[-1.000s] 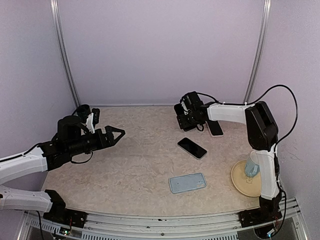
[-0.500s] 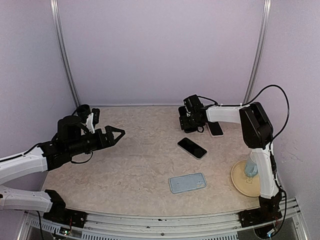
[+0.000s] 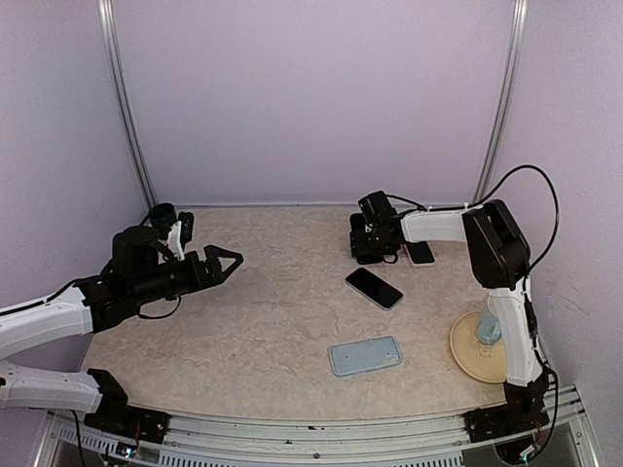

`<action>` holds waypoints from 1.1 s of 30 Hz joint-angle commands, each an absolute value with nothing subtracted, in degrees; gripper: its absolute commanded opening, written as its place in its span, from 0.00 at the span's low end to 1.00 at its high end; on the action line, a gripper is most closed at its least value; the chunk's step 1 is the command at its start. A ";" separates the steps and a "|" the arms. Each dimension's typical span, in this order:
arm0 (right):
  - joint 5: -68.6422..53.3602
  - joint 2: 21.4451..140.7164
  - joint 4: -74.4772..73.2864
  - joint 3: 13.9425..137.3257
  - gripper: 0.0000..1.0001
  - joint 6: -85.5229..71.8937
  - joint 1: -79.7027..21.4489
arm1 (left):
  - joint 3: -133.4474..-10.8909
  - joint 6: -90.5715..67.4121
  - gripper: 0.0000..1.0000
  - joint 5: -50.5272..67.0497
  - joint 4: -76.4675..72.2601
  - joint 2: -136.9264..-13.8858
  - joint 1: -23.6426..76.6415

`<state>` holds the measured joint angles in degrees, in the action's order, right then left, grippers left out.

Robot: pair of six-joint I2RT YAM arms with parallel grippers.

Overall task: Put the phone into the phone case
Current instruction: Place the phone with the phone case at the center of the board.

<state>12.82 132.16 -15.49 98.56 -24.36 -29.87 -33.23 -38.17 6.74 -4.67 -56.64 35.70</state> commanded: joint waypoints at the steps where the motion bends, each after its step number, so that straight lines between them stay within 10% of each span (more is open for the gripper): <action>1: 13.73 131.68 -11.62 97.80 0.58 -26.31 -29.44 | -31.98 -38.12 0.99 5.55 -5.59 -56.27 35.33; 33: 16.24 131.70 -12.12 97.09 0.81 -25.19 -30.59 | -30.06 -38.76 0.99 5.00 -6.68 -55.51 35.16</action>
<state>14.48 132.16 -12.73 96.68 -25.93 -30.22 -30.76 -38.70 5.54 -5.13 -56.62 35.68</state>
